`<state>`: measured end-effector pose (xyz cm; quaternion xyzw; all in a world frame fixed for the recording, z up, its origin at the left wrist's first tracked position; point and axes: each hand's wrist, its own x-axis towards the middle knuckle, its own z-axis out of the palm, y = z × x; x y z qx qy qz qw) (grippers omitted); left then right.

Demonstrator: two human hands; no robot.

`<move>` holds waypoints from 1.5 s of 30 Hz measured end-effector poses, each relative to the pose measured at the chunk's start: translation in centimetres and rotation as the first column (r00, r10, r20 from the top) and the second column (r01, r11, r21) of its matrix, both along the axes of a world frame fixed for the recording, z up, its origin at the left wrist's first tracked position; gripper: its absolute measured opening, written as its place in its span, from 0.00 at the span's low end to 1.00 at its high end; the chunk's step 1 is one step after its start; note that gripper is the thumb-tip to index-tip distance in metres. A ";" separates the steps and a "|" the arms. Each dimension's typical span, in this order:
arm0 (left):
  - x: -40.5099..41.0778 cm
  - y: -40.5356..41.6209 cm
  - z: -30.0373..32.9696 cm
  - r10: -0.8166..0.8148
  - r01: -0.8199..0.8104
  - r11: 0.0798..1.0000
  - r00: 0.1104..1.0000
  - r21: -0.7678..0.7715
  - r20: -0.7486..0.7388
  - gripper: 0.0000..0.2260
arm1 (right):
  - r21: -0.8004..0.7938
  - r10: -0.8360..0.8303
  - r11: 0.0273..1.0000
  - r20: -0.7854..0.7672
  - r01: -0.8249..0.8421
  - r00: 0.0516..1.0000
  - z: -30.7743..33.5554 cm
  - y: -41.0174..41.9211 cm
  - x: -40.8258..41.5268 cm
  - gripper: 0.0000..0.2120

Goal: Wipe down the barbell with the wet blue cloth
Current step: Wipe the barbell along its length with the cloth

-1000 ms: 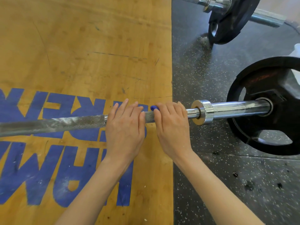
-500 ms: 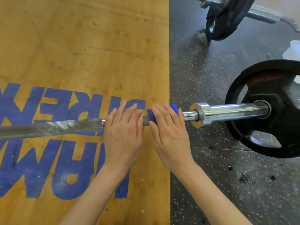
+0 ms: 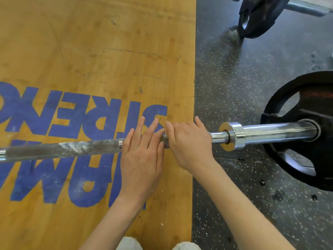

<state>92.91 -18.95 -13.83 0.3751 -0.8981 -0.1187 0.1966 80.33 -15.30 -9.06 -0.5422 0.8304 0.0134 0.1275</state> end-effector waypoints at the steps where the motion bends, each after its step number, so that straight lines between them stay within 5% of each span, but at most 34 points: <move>1: 0.2 0.2 0.0 -0.003 0.003 1.000 1.000 -0.004 0.008 0.18 | -0.062 -0.039 0.997 0.028 0.041 0.999 -0.1 0.9 0.6 0.34; 4: 0.8 0.8 0.0 -0.020 0.021 1.000 0.999 -0.024 0.036 0.19 | -0.322 -0.105 0.940 0.032 0.110 0.994 -1.2 5.4 2.8 0.22; 7: 1.3 1.5 0.1 -0.033 0.033 0.999 0.998 -0.021 0.045 0.19 | -0.371 -0.110 0.923 0.009 0.105 0.994 -2.2 5.2 1.9 0.19; 11: 2.1 2.4 0.6 -0.064 0.063 0.998 0.995 0.010 0.074 0.21 | -0.367 -0.148 0.923 -0.057 0.117 0.987 -2.2 3.6 1.3 0.29; 16: 2.6 0.9 1.2 -0.087 0.089 0.996 0.977 -0.002 0.193 0.23 | -0.464 -0.183 0.872 -0.019 0.153 0.983 -2.5 6.4 3.0 0.18; 21: 2.9 1.4 0.6 -0.109 0.110 0.994 0.966 0.010 0.234 0.24 | 0.022 -0.008 1.000 -0.007 0.008 1.000 0.7 3.1 1.2 0.10; 22: 3.0 1.6 0.6 -0.118 0.118 0.993 0.966 0.017 0.231 0.25 | 0.019 0.046 0.999 -0.037 -0.045 0.998 0.6 3.4 1.2 0.11; 26: 3.7 2.6 0.9 -0.119 0.118 0.993 0.972 0.018 0.202 0.23 | -0.335 -0.214 0.921 -0.015 0.197 0.977 -1.3 8.2 3.9 0.17; 28: 3.9 3.3 0.9 -0.120 0.120 0.993 0.975 0.014 0.186 0.23 | -0.261 -0.188 0.949 -0.015 0.178 0.982 -0.7 8.1 3.9 0.20; 31: 4.8 4.2 0.8 -0.141 0.143 0.990 0.973 0.001 0.183 0.22 | 0.075 -0.056 0.996 0.039 0.053 0.998 0.2 5.4 2.1 0.07; 34: 5.5 5.3 0.9 -0.161 0.163 0.987 0.970 0.006 0.183 0.22 | 0.001 -0.051 0.999 0.047 0.051 0.998 0.0 7.8 3.8 0.05; 36: 5.9 6.0 0.9 -0.161 0.161 0.987 0.971 0.016 0.174 0.22 | -0.255 -0.183 0.948 0.064 0.193 0.981 -0.1 11.3 5.9 0.14; 42: 6.9 7.3 0.9 -0.176 0.179 0.984 0.965 0.004 0.195 0.23 | -0.275 -0.206 0.944 -0.062 0.182 0.977 -1.5 9.8 5.2 0.18; 45: 7.2 7.8 1.2 -0.199 0.197 0.980 0.960 0.030 0.199 0.23 | -0.289 -0.172 0.940 0.057 0.182 0.983 -1.3 14.0 7.8 0.18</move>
